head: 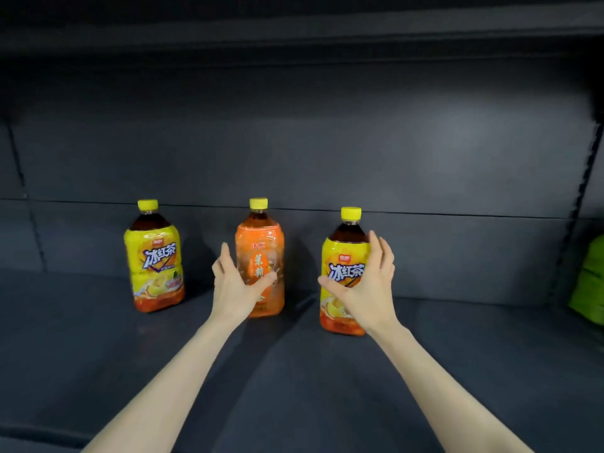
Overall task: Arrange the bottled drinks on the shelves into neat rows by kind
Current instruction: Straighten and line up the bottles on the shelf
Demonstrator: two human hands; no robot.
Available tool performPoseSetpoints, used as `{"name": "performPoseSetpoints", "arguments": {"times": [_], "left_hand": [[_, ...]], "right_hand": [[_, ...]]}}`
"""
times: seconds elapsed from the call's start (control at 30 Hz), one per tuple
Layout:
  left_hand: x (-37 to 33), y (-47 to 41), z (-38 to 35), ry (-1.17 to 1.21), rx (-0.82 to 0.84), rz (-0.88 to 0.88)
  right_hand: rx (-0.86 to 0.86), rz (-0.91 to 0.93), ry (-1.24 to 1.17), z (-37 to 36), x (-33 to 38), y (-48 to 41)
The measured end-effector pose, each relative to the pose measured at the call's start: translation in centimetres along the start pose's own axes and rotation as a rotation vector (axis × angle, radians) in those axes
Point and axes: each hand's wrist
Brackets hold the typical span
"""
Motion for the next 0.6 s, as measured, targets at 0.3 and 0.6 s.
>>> {"name": "performPoseSetpoints", "arguments": {"times": [0.3,0.6], "left_hand": [[3.4,-3.4,0.0,0.017,0.109,-0.108],[6.4,-3.4,6.1,-0.038,0.240,-0.225]], "right_hand": [[0.013,-0.067,-0.002,-3.6,1.2,-0.7],[-0.079,-0.069,0.074,-7.7,5.3,1.8]]}}
Point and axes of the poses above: each hand's wrist, its own y-axis away from the middle knuckle, its own z-axis out of the back of the hand, x = y × z, and after that the axes turned 2 degrees about z, right-handed
